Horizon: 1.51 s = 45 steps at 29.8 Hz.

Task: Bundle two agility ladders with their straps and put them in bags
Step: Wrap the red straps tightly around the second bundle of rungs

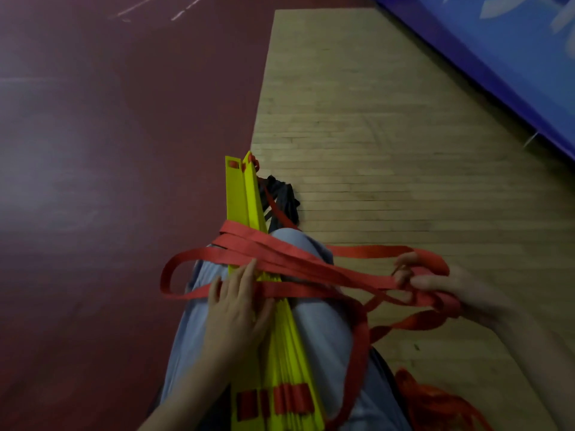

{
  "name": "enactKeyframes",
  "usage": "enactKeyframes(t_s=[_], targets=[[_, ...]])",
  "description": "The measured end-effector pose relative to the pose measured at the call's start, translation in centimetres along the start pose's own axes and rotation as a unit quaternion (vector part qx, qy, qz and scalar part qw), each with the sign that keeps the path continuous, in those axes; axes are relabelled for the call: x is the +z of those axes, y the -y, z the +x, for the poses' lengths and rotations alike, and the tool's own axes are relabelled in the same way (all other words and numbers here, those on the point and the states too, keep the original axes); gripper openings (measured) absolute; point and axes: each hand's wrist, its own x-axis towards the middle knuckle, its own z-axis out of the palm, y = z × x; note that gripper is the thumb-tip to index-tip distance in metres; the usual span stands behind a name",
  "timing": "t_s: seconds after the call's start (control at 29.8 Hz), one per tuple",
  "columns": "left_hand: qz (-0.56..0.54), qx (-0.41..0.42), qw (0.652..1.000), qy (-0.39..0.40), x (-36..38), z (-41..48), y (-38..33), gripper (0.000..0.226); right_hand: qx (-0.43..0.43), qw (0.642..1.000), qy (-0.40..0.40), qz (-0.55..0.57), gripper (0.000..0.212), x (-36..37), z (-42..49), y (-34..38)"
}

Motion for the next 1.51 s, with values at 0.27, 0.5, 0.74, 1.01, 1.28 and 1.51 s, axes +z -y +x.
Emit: enactKeyframes(t_s=[0.27,0.5,0.74,1.01,1.28,1.51], targets=[[-0.020,0.047,0.995,0.086,-0.2,2.4,-1.1,0.082,0.089,0.983,-0.119,-0.110,0.052,-3.8,-0.8,-1.1],[-0.054,0.034,0.996,0.055,-0.3,3.4,-3.3,0.085,0.099,0.975,-0.141,-0.143,0.089,-4.9,-1.3,-2.0],[0.180,0.029,0.973,0.139,0.4,6.6,-5.3,0.058,0.102,0.942,-0.159,-0.278,0.055,-2.6,0.5,-0.7],[-0.138,0.177,0.973,-0.053,2.6,4.6,-5.1,0.023,0.035,0.960,-0.025,-0.276,0.083,6.2,4.6,0.9],[-0.106,0.148,0.979,-0.092,1.9,3.2,-4.6,0.043,-0.044,0.958,0.006,-0.284,0.025,7.5,6.5,0.4],[-0.047,-0.108,0.984,-0.131,-0.7,5.7,0.1,0.067,0.064,0.942,-0.022,-0.329,0.006,0.8,3.7,0.9]])
